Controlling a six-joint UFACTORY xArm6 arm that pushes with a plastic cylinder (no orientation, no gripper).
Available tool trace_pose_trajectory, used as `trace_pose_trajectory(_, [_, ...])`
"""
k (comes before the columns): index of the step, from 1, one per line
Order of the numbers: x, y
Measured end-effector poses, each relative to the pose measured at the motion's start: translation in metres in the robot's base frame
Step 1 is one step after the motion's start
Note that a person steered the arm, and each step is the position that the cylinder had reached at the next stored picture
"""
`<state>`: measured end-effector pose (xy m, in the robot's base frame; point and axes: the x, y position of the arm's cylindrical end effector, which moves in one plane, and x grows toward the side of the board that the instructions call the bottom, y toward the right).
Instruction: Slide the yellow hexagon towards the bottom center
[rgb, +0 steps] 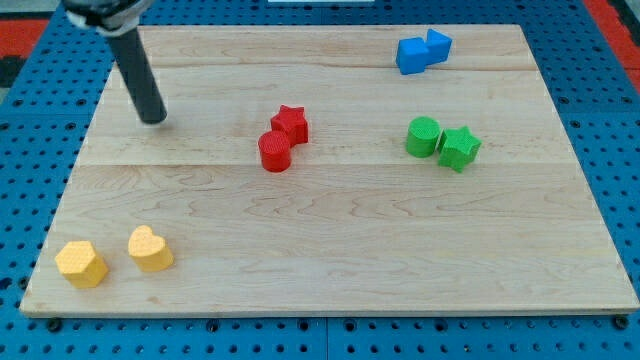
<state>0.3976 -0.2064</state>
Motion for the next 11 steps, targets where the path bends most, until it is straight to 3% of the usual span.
trace_pose_trajectory(1, [0.054, 0.004])
trace_pose_trajectory(2, [0.053, 0.008])
trace_pose_trajectory(3, [0.079, -0.072])
trace_pose_trajectory(5, [0.159, -0.035])
trace_pose_trajectory(7, [0.155, -0.098])
trace_pose_trajectory(8, [0.157, -0.098])
trace_pose_trajectory(10, [0.220, -0.093])
trace_pose_trajectory(11, [0.203, -0.050])
